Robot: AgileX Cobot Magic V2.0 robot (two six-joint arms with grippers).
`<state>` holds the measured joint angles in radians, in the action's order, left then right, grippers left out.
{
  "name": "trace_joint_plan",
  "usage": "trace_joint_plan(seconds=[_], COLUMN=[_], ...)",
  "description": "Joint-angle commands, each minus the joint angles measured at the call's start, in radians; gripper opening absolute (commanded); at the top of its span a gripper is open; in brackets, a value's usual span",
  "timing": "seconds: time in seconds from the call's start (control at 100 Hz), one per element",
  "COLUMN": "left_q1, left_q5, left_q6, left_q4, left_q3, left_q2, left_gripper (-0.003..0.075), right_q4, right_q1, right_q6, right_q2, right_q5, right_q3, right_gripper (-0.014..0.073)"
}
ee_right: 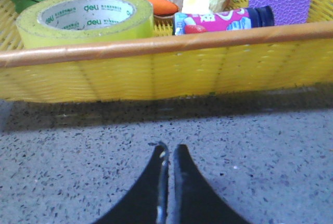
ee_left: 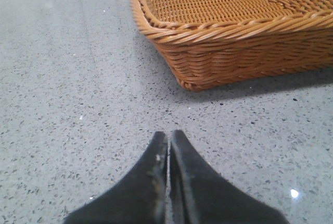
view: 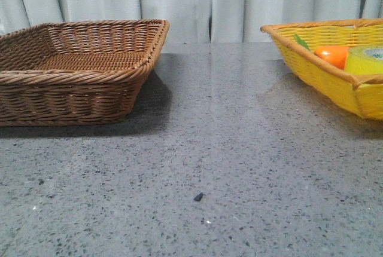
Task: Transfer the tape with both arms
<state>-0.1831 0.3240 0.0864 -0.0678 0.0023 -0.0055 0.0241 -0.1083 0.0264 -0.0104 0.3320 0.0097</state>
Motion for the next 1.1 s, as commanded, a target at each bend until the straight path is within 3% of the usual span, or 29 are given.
trace_joint_plan(seconds=[0.0, 1.09], left_q1=[0.002, 0.002], left_q5=[-0.061, -0.085], left_q6=[-0.008, -0.008], left_q4=[-0.008, -0.008], left_q3=[0.011, 0.011], left_q2=[-0.029, -0.029], left_gripper=[-0.0021, -0.0021], right_q4=[0.002, 0.002], right_q1=[-0.007, -0.007], right_q6=[-0.008, -0.008], right_q2=[-0.022, -0.022], right_q5=[-0.014, -0.035], right_q3=[0.022, 0.022], right_gripper=[-0.0074, -0.0074])
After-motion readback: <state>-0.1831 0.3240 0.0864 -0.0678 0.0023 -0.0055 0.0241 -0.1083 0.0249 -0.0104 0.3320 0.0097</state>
